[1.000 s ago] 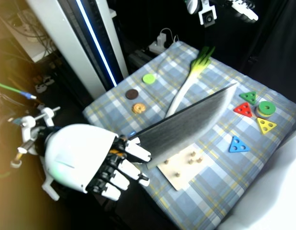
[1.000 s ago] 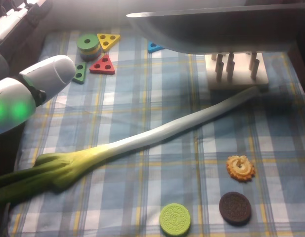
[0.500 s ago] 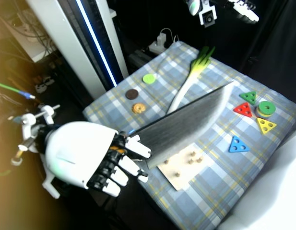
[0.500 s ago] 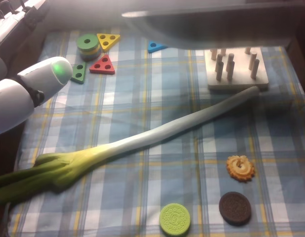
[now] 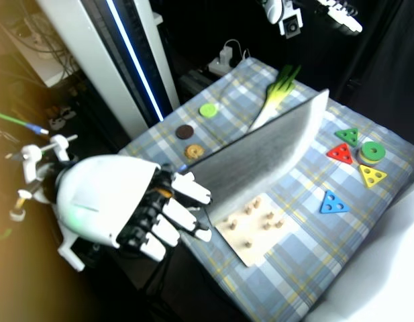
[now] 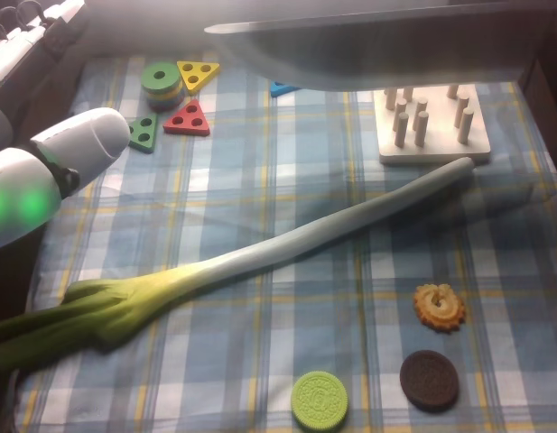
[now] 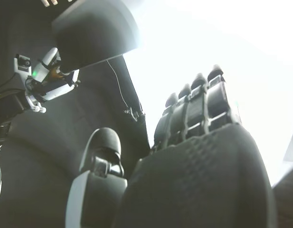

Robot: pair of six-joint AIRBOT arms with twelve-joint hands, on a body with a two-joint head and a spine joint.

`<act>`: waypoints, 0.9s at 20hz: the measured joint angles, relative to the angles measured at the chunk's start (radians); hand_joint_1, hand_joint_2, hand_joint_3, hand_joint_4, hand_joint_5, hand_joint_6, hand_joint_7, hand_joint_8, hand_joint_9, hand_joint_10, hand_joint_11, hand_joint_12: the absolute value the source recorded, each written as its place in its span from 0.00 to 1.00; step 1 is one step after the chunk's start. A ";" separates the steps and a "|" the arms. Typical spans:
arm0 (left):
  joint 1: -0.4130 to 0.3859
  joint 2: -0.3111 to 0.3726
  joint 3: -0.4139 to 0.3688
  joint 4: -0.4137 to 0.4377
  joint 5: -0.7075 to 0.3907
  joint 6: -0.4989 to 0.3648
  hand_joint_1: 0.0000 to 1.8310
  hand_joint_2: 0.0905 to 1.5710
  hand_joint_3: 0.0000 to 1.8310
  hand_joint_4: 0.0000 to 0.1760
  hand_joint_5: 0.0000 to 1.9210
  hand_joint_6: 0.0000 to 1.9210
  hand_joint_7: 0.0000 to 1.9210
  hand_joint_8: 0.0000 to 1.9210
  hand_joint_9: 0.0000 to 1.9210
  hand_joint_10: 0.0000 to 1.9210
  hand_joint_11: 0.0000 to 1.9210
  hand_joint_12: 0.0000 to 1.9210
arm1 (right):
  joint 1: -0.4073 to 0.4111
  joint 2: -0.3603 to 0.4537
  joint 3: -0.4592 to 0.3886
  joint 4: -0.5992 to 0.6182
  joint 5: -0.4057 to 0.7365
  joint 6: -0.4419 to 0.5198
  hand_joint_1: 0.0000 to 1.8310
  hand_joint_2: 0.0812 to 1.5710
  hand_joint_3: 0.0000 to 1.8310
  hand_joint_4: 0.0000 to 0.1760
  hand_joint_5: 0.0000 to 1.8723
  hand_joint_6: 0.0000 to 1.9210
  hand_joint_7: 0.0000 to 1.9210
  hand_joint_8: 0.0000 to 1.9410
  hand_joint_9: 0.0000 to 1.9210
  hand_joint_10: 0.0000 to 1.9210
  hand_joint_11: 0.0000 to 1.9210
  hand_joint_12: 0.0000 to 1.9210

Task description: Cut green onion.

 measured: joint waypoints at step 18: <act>0.010 0.000 0.000 -0.002 -0.002 -0.018 0.00 0.81 0.00 0.00 0.00 0.00 0.00 0.00 0.00 0.00 0.00 0.00 | -0.023 -0.002 0.016 -0.002 -0.091 0.008 0.77 0.79 0.00 1.00 0.39 1.00 0.55 1.00 0.63 1.00 0.35 0.84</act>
